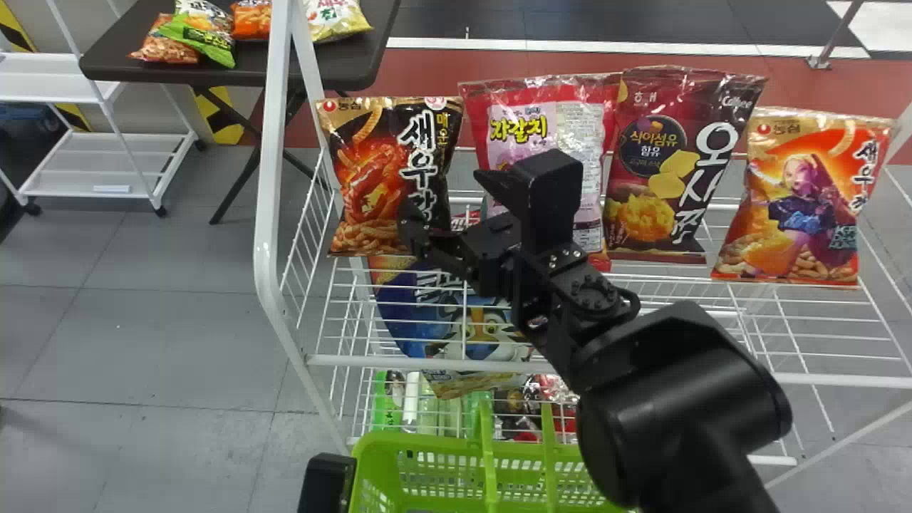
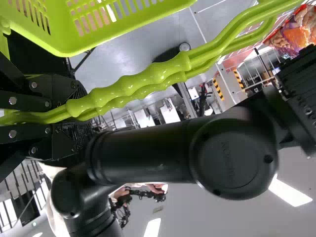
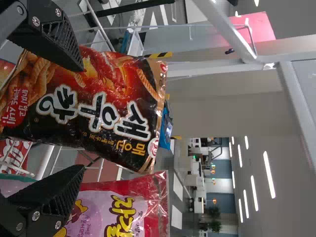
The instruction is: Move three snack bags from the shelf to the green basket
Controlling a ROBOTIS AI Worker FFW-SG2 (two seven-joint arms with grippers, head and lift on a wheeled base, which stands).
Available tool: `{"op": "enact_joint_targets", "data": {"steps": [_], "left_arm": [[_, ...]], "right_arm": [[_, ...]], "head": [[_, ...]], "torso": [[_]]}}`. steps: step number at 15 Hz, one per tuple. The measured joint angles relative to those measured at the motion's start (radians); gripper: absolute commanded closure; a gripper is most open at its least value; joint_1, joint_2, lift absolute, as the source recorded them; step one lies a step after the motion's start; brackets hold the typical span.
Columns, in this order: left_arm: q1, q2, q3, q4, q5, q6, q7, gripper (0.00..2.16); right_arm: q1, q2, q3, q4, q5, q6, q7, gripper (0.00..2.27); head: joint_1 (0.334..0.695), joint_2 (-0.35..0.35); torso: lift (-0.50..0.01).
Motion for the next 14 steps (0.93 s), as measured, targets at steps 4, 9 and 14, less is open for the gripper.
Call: {"op": "enact_joint_targets", "data": {"steps": [4, 9, 14], "left_arm": [[-0.002, 0.008, 0.015, 0.005, 0.02, -0.009, -0.001, 1.7], [-0.004, 0.008, 0.017, 0.007, 0.024, -0.014, 0.0, 1.7], [-0.005, 0.002, 0.013, 0.006, 0.022, -0.014, 0.003, 1.7]], "right_arm": [[-0.103, 0.0, -0.011, 0.111, -0.071, 0.058, 0.089, 0.5], [-0.146, 0.0, -0.009, 0.099, -0.094, 0.216, 0.19, 2.19], [-0.113, 0.0, -0.014, 0.008, -0.063, 0.26, 0.231, 2.24]], "head": [[0.695, 0.052], [0.695, 0.09], [0.695, 0.095]], "torso": [[-0.047], [-0.047], [-0.047]]}}
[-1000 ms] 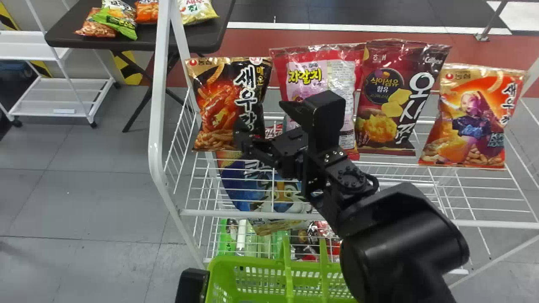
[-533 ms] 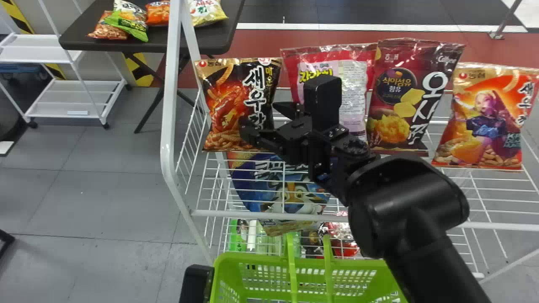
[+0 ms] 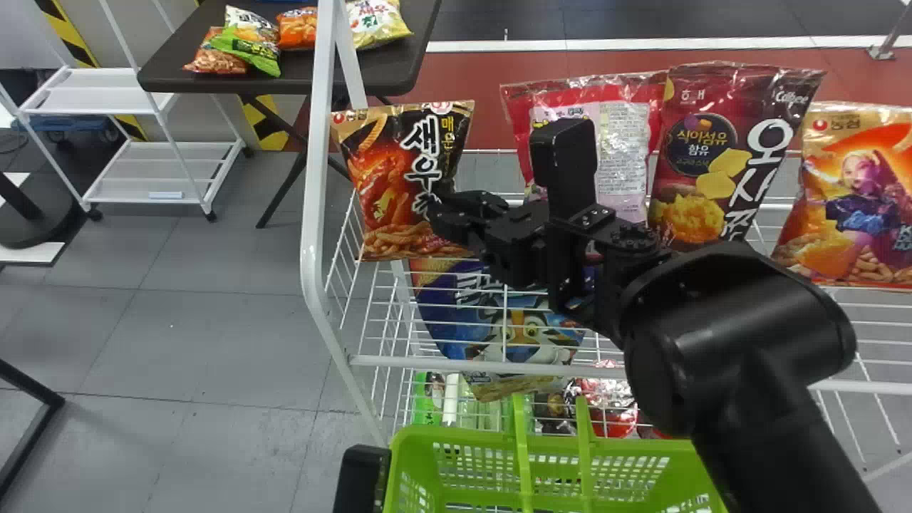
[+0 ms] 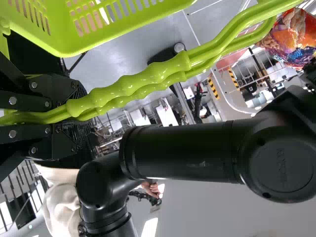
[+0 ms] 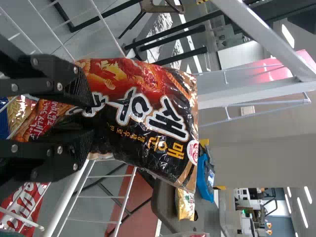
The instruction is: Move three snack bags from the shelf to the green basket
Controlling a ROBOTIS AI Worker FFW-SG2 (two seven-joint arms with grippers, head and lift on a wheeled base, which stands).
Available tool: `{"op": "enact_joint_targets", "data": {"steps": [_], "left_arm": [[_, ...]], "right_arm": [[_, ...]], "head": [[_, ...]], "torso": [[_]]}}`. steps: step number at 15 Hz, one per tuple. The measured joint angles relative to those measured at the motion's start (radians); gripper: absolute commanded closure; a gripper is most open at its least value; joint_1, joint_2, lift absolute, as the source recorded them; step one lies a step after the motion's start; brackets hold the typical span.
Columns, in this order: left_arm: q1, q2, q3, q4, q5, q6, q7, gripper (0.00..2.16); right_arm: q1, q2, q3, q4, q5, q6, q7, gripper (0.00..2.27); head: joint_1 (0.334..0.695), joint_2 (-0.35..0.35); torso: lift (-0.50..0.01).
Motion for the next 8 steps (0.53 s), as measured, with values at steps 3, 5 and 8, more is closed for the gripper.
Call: {"op": "enact_joint_targets", "data": {"steps": [3, 5, 8], "left_arm": [[0.0, -0.001, -0.001, -0.001, 0.0, 0.0, -0.001, 1.7], [0.002, 0.0, -0.002, -0.002, -0.001, -0.003, -0.002, 1.7], [0.003, 0.001, -0.003, -0.005, -0.003, -0.006, -0.002, 1.7]], "right_arm": [[0.05, 0.0, -0.009, -0.074, 0.003, -0.002, 0.004, 2.24], [0.119, -0.013, -0.018, -0.196, 0.01, 0.018, 0.004, 2.24], [0.249, -0.082, -0.068, -0.432, 0.018, 0.13, 0.006, 2.24]], "head": [[0.695, 0.091], [0.695, 0.082], [0.695, 0.024]], "torso": [[-0.047], [-0.047], [-0.047]]}}
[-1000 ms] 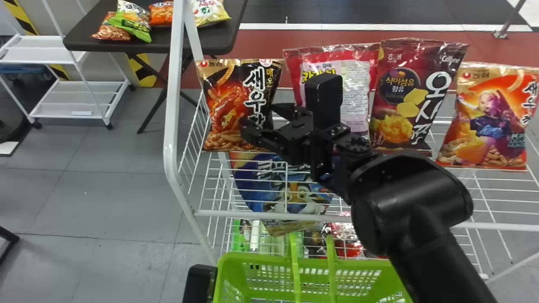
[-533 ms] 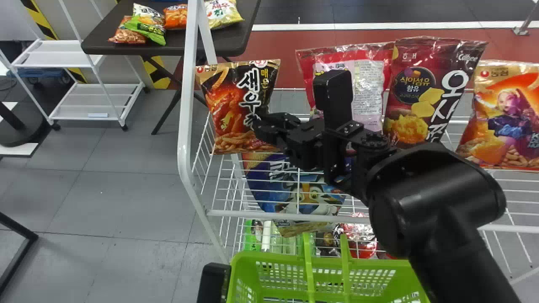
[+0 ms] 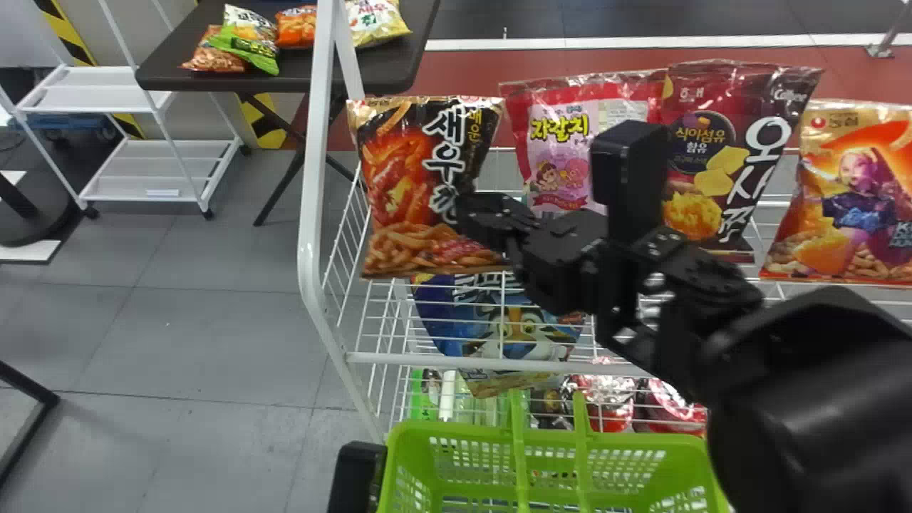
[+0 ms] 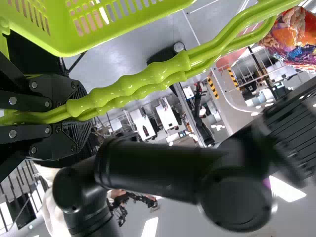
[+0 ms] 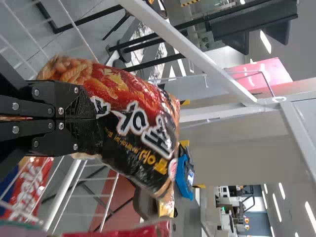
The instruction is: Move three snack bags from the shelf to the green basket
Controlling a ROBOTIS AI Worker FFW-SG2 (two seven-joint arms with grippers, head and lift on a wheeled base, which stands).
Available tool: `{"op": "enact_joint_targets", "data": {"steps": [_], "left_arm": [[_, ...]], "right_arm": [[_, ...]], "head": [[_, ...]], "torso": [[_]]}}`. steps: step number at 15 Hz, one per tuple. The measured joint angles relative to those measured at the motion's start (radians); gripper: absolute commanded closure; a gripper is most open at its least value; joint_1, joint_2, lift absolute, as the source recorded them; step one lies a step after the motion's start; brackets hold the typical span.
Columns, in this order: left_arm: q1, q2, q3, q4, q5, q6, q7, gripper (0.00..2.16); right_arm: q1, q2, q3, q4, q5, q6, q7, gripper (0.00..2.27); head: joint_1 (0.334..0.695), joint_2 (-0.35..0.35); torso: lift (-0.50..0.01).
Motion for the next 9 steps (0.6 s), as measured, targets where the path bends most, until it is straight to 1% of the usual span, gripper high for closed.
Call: {"op": "enact_joint_targets", "data": {"steps": [1, 2, 4, 6, 7, 9], "left_arm": [[-0.001, 0.0, -0.002, -0.001, -0.001, 0.0, 0.0, 1.7], [-0.003, 0.001, -0.004, -0.002, -0.001, 0.0, 0.0, 1.7], [-0.008, -0.001, -0.01, -0.001, -0.004, 0.0, 0.002, 1.7], [-0.011, -0.008, -0.016, 0.001, -0.012, 0.0, 0.003, 1.7], [-0.012, -0.012, -0.017, 0.001, -0.015, 0.0, 0.004, 1.7], [-0.012, -0.02, -0.017, 0.001, -0.025, 0.0, 0.006, 1.7]], "right_arm": [[0.048, -0.027, -0.026, -0.073, -0.002, 0.034, 0.001, 2.24], [0.108, -0.058, -0.065, -0.156, -0.008, 0.061, 0.001, 2.24], [0.226, -0.11, -0.16, -0.298, -0.03, 0.095, 0.005, 2.24], [0.331, -0.155, -0.289, -0.408, -0.096, 0.127, 0.019, 2.24], [0.381, -0.173, -0.364, -0.455, -0.138, 0.143, 0.031, 2.24], [0.463, -0.188, -0.503, -0.519, -0.2, 0.179, 0.067, 2.24]], "head": [[0.695, -0.004], [0.695, -0.084], [0.695, -0.173], [0.695, -0.272], [0.695, -0.348], [0.695, -0.35]], "torso": [[-0.047], [-0.047], [-0.047], [-0.047], [-0.047], [-0.047]]}}
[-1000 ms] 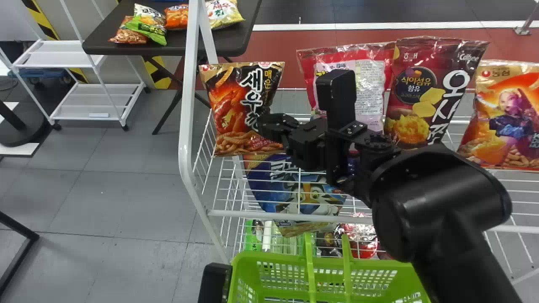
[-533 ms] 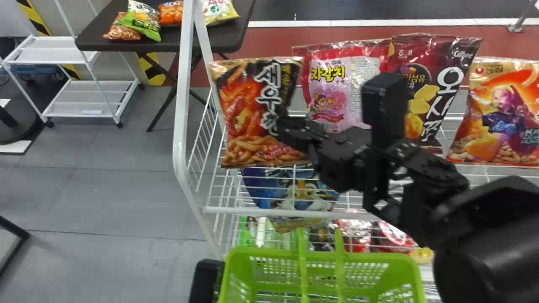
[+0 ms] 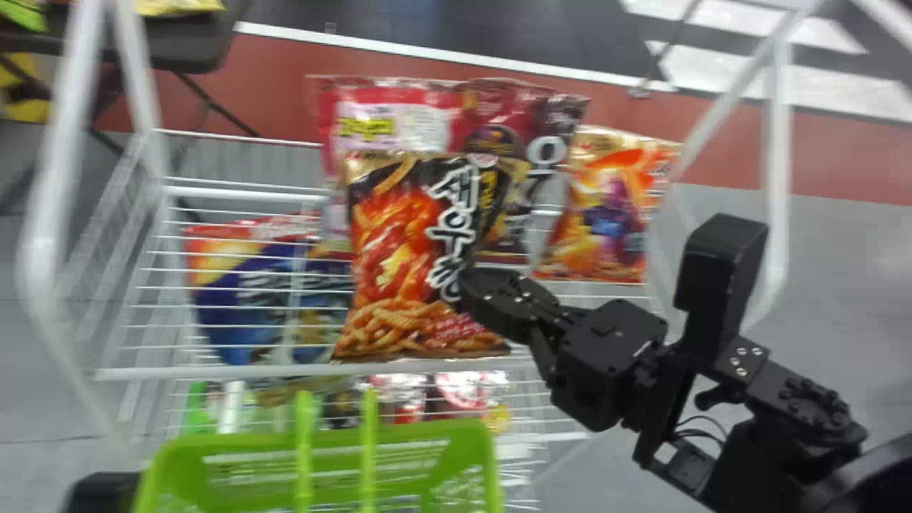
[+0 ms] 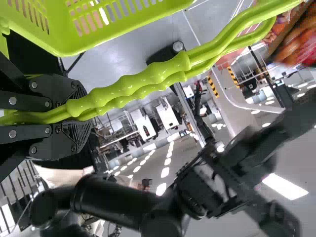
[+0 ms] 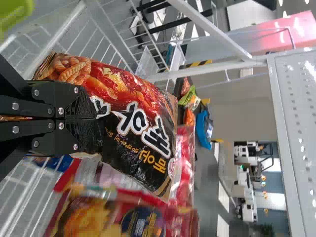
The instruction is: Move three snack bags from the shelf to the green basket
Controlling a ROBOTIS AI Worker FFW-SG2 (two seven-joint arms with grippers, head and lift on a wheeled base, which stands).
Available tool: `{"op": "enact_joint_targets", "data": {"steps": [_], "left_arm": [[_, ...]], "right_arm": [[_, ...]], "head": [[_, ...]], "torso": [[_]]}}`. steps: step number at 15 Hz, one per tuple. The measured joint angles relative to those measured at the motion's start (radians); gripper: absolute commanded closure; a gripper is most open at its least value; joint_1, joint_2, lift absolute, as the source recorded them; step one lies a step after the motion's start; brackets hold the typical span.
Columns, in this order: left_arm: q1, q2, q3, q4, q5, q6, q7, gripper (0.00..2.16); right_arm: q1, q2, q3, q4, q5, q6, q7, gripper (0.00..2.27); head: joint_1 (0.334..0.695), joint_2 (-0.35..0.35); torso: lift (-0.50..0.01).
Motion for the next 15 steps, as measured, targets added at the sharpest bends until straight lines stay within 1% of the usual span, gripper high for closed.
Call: {"op": "enact_joint_targets", "data": {"steps": [3, 4, 5, 6, 7, 8, 9, 10, 11, 12, 15], "left_arm": [[-0.005, -0.01, 0.0, -0.001, -0.014, 0.0, 0.005, 1.7], [-0.005, -0.012, 0.0, -0.001, -0.016, 0.0, 0.005, 1.7], [-0.006, -0.014, 0.001, -0.002, -0.018, 0.0, 0.005, 1.7], [-0.006, -0.018, 0.001, -0.002, -0.02, 0.0, 0.005, 1.7], [-0.006, -0.022, 0.001, -0.003, -0.024, 0.0, 0.005, 1.7], [-0.006, -0.027, 0.001, -0.003, -0.029, 0.0, 0.005, 1.7], [-0.006, -0.031, -0.002, -0.003, -0.034, 0.0, 0.007, 1.7], [-0.009, -0.034, -0.004, -0.003, -0.039, 0.0, 0.008, 1.7], [-0.011, -0.035, -0.006, -0.002, -0.041, 0.0, 0.009, 1.7], [-0.013, -0.035, -0.01, -0.002, -0.042, 0.0, 0.01, 1.7], [-0.016, -0.033, -0.017, -0.004, -0.043, 0.0, 0.009, 1.7]], "right_arm": [[0.092, -0.001, -0.19, -0.058, -0.073, 0.078, 0.078, 2.24], [0.107, 0.003, -0.23, -0.071, -0.078, 0.12, 0.109, 2.24], [0.118, 0.016, -0.272, -0.083, -0.08, 0.171, 0.16, 2.24], [0.124, 0.04, -0.311, -0.091, -0.079, 0.229, 0.224, 2.24], [0.126, 0.072, -0.337, -0.096, -0.07, 0.271, 0.289, 2.24], [0.127, 0.131, -0.355, -0.101, -0.043, 0.299, 0.377, 2.24], [0.129, 0.185, -0.361, -0.103, -0.013, 0.312, 0.444, 2.24], [0.139, 0.223, -0.362, -0.102, 0.013, 0.34, 0.476, 2.24], [0.156, 0.229, -0.36, -0.098, 0.022, 0.36, 0.478, 2.24], [0.175, 0.224, -0.354, -0.089, 0.031, 0.379, 0.478, 2.24], [0.213, 0.18, -0.301, -0.043, 0.086, 0.462, 0.484, 2.24]], "head": [[0.695, -0.35], [0.695, -0.35], [0.695, -0.35], [0.695, -0.35], [0.695, -0.35], [0.695, -0.35], [0.695, -0.35], [0.695, -0.35], [0.695, -0.35], [0.695, -0.35], [0.695, -0.35]], "torso": [[-0.047], [-0.047], [-0.047], [-0.047], [-0.047], [-0.047], [-0.047], [-0.047], [-0.047], [-0.047], [-0.047]]}}
